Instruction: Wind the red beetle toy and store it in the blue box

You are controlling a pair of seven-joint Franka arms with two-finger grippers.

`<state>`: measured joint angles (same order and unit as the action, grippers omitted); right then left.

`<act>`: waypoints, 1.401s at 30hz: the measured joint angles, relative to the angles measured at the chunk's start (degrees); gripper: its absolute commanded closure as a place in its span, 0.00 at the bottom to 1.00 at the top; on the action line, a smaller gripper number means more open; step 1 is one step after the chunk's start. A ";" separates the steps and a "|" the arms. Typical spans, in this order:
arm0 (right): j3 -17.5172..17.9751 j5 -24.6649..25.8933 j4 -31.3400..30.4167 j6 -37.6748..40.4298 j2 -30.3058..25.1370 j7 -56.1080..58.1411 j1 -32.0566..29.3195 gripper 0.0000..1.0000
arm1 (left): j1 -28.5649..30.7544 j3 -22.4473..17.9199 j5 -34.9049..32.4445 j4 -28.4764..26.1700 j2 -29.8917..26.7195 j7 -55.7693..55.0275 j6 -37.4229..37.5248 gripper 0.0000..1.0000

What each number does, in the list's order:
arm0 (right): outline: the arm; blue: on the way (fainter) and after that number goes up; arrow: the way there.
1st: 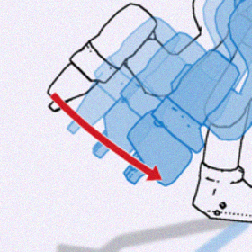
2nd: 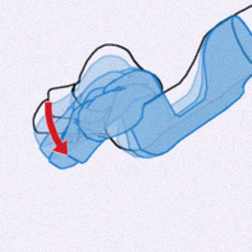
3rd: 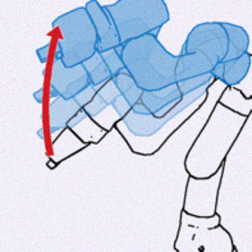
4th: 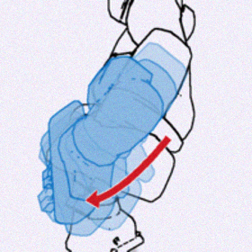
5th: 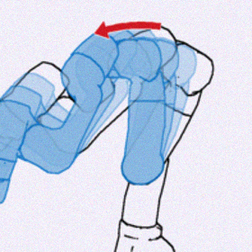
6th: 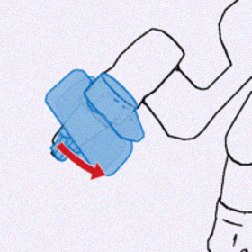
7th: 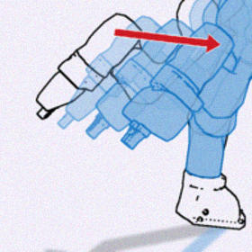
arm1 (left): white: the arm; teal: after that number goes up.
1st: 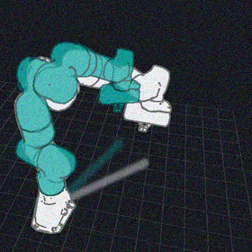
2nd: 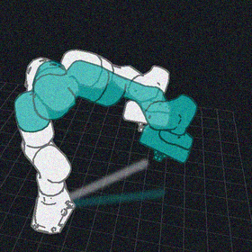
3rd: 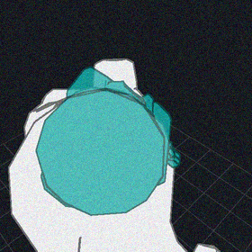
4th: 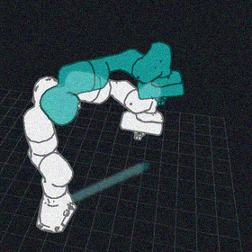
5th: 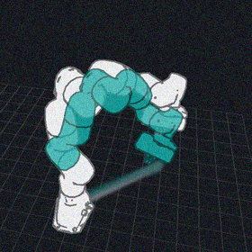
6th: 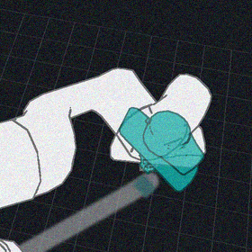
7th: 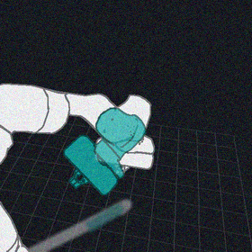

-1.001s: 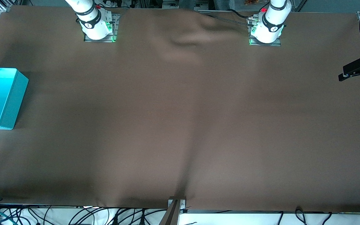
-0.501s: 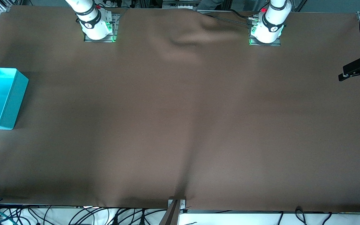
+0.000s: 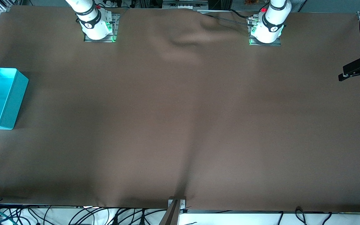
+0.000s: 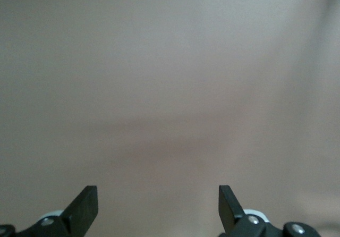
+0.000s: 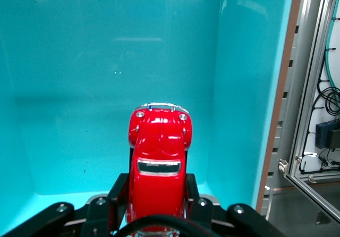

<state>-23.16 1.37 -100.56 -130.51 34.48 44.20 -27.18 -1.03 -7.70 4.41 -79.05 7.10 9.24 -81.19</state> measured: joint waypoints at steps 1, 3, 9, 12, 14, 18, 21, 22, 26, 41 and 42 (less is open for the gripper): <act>0.06 0.00 0.15 0.00 0.29 0.02 -0.18 1.00 | 0.00 0.00 0.00 0.00 0.00 0.00 0.00 0.00; 0.28 0.00 0.40 -0.05 0.79 0.10 -0.52 1.00 | 0.00 0.00 0.00 0.00 0.00 0.00 0.00 0.00; 1.01 -0.01 1.88 -0.08 2.20 1.47 -1.48 1.00 | 0.00 0.00 0.00 0.00 0.00 0.00 0.00 0.00; 1.43 -0.01 3.01 -0.08 3.05 1.97 -1.93 1.00 | 0.00 0.00 0.00 0.00 0.00 0.00 0.00 0.00; 1.70 -0.02 3.71 -0.08 3.59 2.10 -2.17 1.00 | 0.00 0.00 0.00 0.00 0.00 0.00 0.00 0.00; 2.17 -0.06 4.57 -0.08 4.44 2.17 -2.48 1.00 | 0.00 0.00 0.00 0.00 0.00 0.00 0.00 0.00; 2.27 -0.08 4.88 -0.08 4.75 2.19 -2.59 0.98 | 0.00 0.00 0.00 0.00 0.00 0.00 0.00 0.00; 2.28 -0.08 4.94 -0.08 4.85 2.19 -2.61 0.87 | 0.00 0.00 0.00 0.00 0.00 0.00 0.00 0.00; 2.66 -0.38 5.03 -0.08 5.16 2.26 -2.78 0.41 | 0.00 0.00 0.00 0.00 0.00 0.00 0.00 0.00; 3.32 -1.97 5.25 -0.08 5.52 2.28 -2.84 0.19 | 0.00 0.00 0.00 0.00 0.00 0.00 0.00 0.00; 3.33 -1.98 5.27 -0.08 5.52 2.28 -2.84 0.16 | 0.00 0.00 0.00 0.00 0.00 0.00 0.00 0.00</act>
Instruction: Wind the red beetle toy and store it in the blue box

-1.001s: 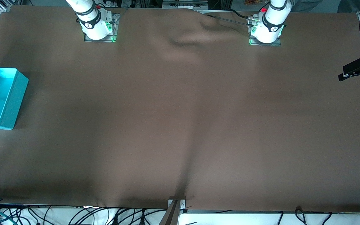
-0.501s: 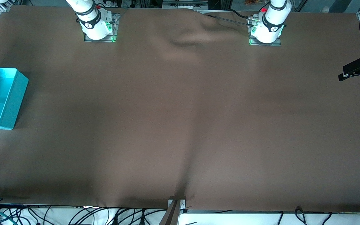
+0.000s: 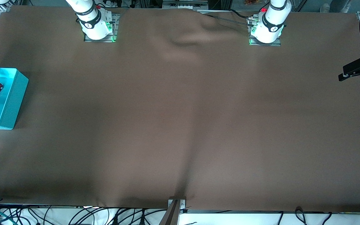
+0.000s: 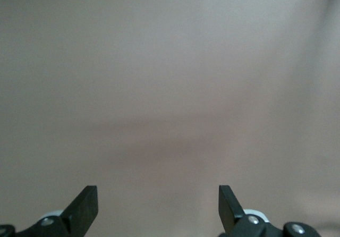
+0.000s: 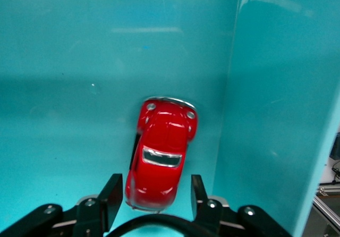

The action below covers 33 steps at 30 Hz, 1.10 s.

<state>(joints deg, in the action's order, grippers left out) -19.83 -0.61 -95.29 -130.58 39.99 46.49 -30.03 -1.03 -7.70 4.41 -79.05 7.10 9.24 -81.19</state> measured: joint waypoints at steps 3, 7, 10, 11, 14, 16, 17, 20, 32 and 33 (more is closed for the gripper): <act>0.08 -0.02 0.09 0.01 0.00 0.00 0.00 0.00 | 0.00 0.00 0.00 0.00 0.00 0.00 0.00 0.00; 0.15 -0.04 0.31 0.03 -0.04 0.00 0.00 0.00 | 0.00 0.00 0.00 0.00 0.00 0.00 0.00 0.00; 0.15 -0.06 0.51 0.32 -0.14 0.01 -0.01 0.00 | 0.00 0.00 0.00 0.00 0.00 0.00 0.00 0.00; 0.15 -0.06 0.62 0.64 -0.19 0.01 -0.01 0.00 | 0.00 0.00 0.00 0.00 0.00 0.00 0.00 0.00; 0.21 -0.13 1.10 1.94 -0.50 0.00 -0.02 0.00 | 0.00 0.00 0.00 0.00 0.00 0.00 0.00 0.00; 0.45 -0.24 1.60 3.23 -0.92 0.00 -0.01 0.00 | 0.00 0.00 0.00 0.00 0.00 0.00 0.00 0.00; 0.58 -0.28 1.83 3.90 -1.16 0.00 0.01 0.00 | 0.00 0.00 0.00 0.00 0.00 0.00 0.00 0.00; 1.06 -0.34 2.41 6.19 -2.40 -0.02 0.11 0.00 | 0.00 0.00 0.00 0.00 0.00 0.00 0.00 0.00; 1.99 -0.22 2.87 15.71 -9.26 -1.26 2.09 0.00 | 0.00 0.00 0.00 0.00 0.00 0.00 0.00 0.00; 1.99 -0.12 2.88 16.52 -9.75 -1.31 2.28 0.00 | 0.00 0.00 0.00 0.00 0.00 0.00 0.00 0.00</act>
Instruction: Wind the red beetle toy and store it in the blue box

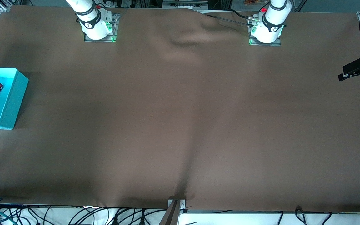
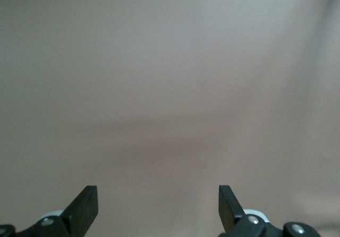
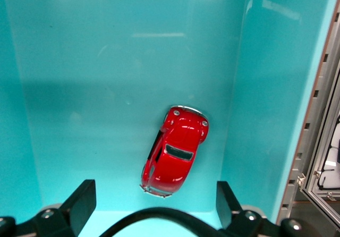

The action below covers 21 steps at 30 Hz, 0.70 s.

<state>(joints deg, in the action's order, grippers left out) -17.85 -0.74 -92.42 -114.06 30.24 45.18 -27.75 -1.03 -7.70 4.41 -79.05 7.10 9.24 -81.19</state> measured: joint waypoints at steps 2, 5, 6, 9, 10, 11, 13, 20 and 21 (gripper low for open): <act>0.00 0.26 0.00 1.52 -0.86 -0.05 0.31 0.00 | 0.00 0.00 0.00 0.00 0.00 0.00 0.00 0.00; 0.01 1.07 0.01 4.14 -2.28 -0.08 0.74 0.00 | 0.00 0.00 0.00 0.00 0.00 0.00 0.00 0.00; 0.01 1.33 0.01 4.92 -2.77 -0.08 0.87 0.00 | 0.00 0.00 0.00 0.00 0.00 0.00 0.00 0.00; 0.01 2.02 0.03 7.08 -4.40 -0.09 1.24 0.00 | 0.00 0.00 0.00 0.00 0.00 0.00 0.00 0.00; 0.02 2.13 0.05 7.73 -5.00 -0.09 1.35 0.00 | 0.00 0.00 0.00 0.00 0.00 0.00 0.00 0.00; 0.03 2.22 0.06 8.35 -5.65 -0.09 1.46 0.00 | 0.00 0.00 0.00 0.00 0.00 0.00 0.00 0.00; 0.12 2.53 0.06 9.80 -7.08 -0.09 1.69 0.00 | 0.00 0.00 0.00 0.00 0.00 0.00 0.00 0.00; 1.42 4.31 0.06 15.18 -11.20 -0.09 1.90 0.00 | 0.00 0.00 0.00 0.00 0.00 0.00 0.00 0.00; 1.65 4.38 0.06 15.93 -11.74 -0.09 1.91 0.00 | 0.00 0.00 0.00 0.00 0.00 0.00 0.00 0.00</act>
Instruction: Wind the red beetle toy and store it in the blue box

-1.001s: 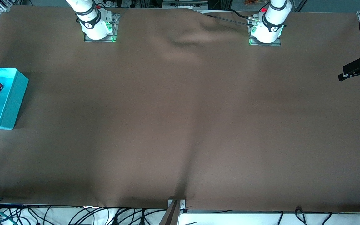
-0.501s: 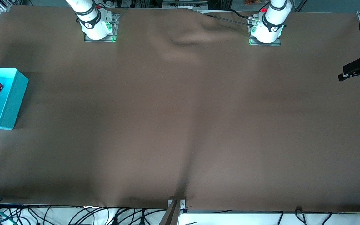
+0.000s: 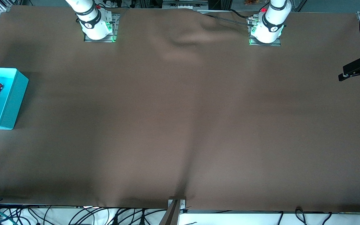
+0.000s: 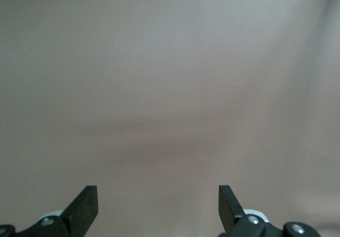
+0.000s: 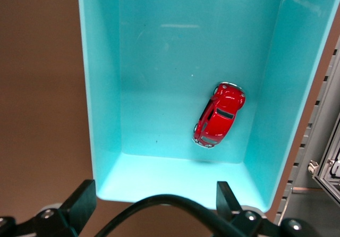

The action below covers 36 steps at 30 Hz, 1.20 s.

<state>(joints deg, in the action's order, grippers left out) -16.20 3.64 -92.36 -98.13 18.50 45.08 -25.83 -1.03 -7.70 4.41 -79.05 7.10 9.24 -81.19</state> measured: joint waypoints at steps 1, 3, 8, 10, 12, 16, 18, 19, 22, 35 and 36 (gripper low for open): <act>0.25 0.06 0.00 0.74 -0.55 0.00 0.02 0.00 | 0.00 0.00 0.00 0.00 0.00 0.00 0.00 0.00; 0.59 0.13 0.00 1.86 -1.59 0.00 0.16 0.00 | 0.00 0.00 0.00 0.00 0.00 0.00 0.00 0.00; 1.17 0.31 0.00 4.34 -4.15 0.00 1.35 0.00 | 0.00 0.00 0.00 0.00 0.00 0.00 0.00 0.00; 1.47 0.66 -0.03 5.16 -5.18 0.00 1.89 0.00 | 0.00 0.00 0.00 0.00 0.00 0.00 0.00 0.00; 2.00 1.24 -0.08 5.75 -6.16 0.00 2.24 0.00 | 0.00 0.00 0.00 0.00 0.00 0.00 0.00 0.00; 2.98 2.09 -0.28 7.49 -8.37 -0.01 3.50 0.00 | 0.00 0.00 0.00 0.00 0.00 0.00 0.00 0.00; 3.22 2.29 -0.34 8.48 -9.42 -0.07 4.34 0.00 | 0.00 0.00 0.00 0.00 0.00 0.00 0.00 0.00; 3.29 2.37 -0.36 9.01 -9.91 -0.08 4.75 0.00 | 0.00 0.00 0.00 0.00 0.00 0.00 0.00 0.00; 3.49 2.65 -0.47 10.47 -11.24 -0.08 6.10 0.00 | 0.00 0.00 0.00 0.00 0.00 0.00 0.00 0.00; 4.99 3.47 -0.55 15.29 -16.34 -5.47 11.72 0.00 | 0.00 0.00 0.00 0.00 0.00 0.00 0.00 0.00; 4.99 3.47 -0.55 15.91 -16.84 -6.62 12.49 0.00 | 0.00 0.00 0.00 0.00 0.00 0.00 0.00 0.00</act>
<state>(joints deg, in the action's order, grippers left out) -11.21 7.11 -92.91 -82.22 1.66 38.47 -13.34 -1.03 -7.70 4.41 -79.05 7.10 9.24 -81.19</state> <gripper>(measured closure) 0.000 0.000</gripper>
